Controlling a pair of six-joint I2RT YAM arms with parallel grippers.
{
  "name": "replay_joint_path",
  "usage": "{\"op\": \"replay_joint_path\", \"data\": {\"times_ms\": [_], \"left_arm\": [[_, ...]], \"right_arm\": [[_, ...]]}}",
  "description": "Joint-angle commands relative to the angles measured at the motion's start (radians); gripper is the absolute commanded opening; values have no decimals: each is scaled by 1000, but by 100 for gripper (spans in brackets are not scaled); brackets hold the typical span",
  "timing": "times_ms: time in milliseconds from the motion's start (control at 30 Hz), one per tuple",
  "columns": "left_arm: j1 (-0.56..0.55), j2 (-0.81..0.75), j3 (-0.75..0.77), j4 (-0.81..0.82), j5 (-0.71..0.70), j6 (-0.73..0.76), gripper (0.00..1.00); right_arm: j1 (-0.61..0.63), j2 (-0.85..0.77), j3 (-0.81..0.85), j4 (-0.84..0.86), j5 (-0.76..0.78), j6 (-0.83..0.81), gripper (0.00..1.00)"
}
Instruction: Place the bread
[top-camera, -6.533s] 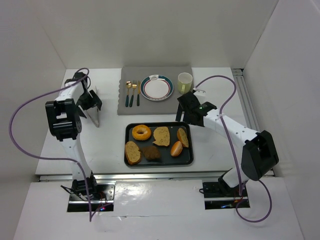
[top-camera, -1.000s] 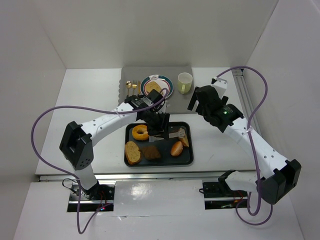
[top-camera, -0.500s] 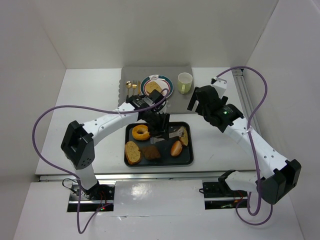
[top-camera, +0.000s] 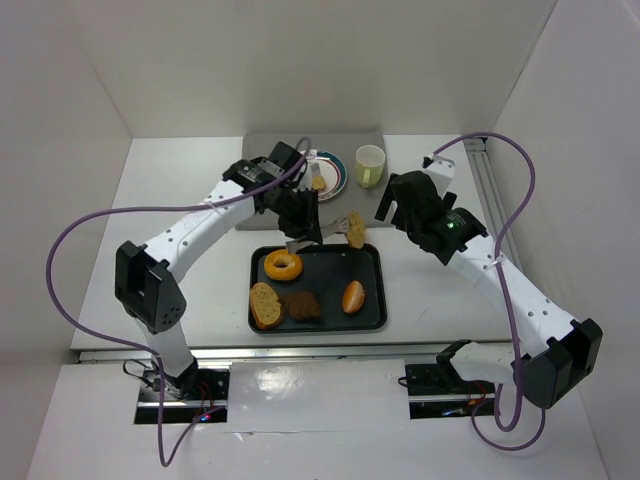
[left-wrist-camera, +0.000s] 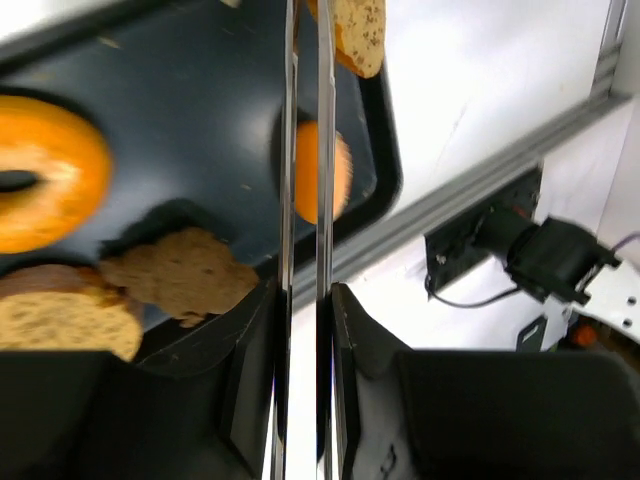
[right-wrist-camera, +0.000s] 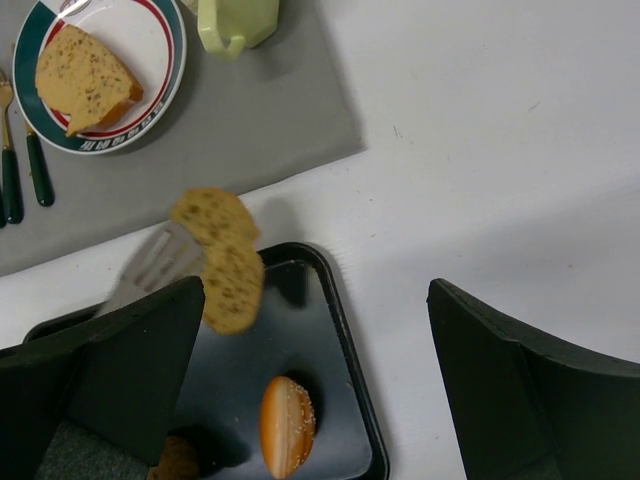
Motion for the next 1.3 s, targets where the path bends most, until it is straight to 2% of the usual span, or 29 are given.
{"op": "replay_joint_path", "data": {"times_ms": [0,167,300,533,700,833,867,933,1000,1100,1167,1267], "left_arm": [[93,-55,27,-46,-4,64,0],[235,-21,75,-37,10,103,0],[322,45,119,106,17,103,0],[372,301,422,103,-12,103,0],[372,419,506,157,10,69,1],[362,467,526,180,10,43,20],[362,485,535,180,10,43,29],[351,494,535,169,22,43,41],[351,494,544,169,22,43,49],[342,464,544,160,11,52,54],[342,436,544,160,2,63,61],[342,413,544,160,2,63,61]], "right_arm": [[-7,-9,16,-19,41,3,100],[-7,0,16,-10,30,-6,100],[-7,10,16,-10,41,-6,100],[-7,20,26,-19,41,-6,100],[-16,31,14,2,-14,-6,100],[-16,68,37,-20,-26,5,100],[-16,68,37,-21,-26,5,100],[-16,68,37,-21,-26,5,100],[-16,57,37,-21,-17,5,100],[-16,48,28,-11,-17,14,100],[-16,48,28,-11,-17,14,100],[-16,48,28,-11,-28,14,100]]}}
